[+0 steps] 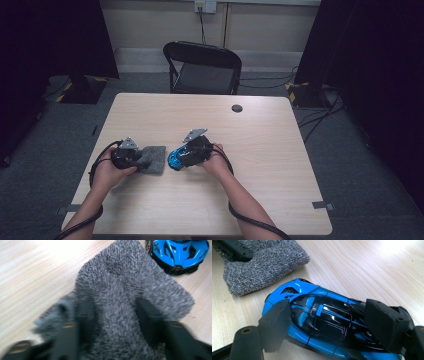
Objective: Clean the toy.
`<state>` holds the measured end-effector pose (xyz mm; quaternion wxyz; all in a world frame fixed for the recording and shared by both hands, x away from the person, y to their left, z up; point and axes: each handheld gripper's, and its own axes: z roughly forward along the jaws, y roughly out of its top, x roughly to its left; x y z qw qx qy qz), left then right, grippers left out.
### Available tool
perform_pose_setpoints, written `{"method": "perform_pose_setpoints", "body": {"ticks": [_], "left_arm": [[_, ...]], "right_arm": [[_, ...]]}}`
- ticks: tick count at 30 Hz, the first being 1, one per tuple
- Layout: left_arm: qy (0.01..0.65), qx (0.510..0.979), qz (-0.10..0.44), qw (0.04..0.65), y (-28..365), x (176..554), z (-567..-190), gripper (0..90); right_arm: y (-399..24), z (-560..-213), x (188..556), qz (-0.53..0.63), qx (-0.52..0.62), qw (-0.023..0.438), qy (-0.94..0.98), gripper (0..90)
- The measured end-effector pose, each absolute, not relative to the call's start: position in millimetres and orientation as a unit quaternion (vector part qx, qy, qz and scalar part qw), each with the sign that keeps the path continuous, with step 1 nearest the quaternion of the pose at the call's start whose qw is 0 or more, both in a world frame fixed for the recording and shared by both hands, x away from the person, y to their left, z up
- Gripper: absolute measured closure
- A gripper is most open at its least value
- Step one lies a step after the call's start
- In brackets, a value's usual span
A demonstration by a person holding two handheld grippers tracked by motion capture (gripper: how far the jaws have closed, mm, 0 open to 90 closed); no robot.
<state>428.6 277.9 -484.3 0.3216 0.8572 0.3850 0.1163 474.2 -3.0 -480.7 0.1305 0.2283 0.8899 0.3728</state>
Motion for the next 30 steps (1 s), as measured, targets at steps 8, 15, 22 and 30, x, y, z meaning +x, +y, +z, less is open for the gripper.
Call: {"method": "perform_pose_setpoints", "body": {"ticks": [8, 15, 22, 30], "left_arm": [[0.490, 0.782, 0.117, 0.368, 267, 453, -460, 71.3], [0.523, 0.750, 0.122, 0.386, 240, 488, -462, 70.2], [0.505, 0.771, 0.142, 0.361, 208, 507, -481, 53.4], [0.437, 0.812, 0.158, 0.354, 237, 511, -468, 40.2]], "right_arm": [[-4, -481, 475, 0.377, 0.227, 0.131, 0.888, 21.5], [-4, -482, 474, 0.379, 0.228, 0.130, 0.887, 21.6], [-5, -482, 475, 0.379, 0.227, 0.129, 0.888, 21.6], [-5, -482, 474, 0.381, 0.226, 0.129, 0.887, 21.6]]}}
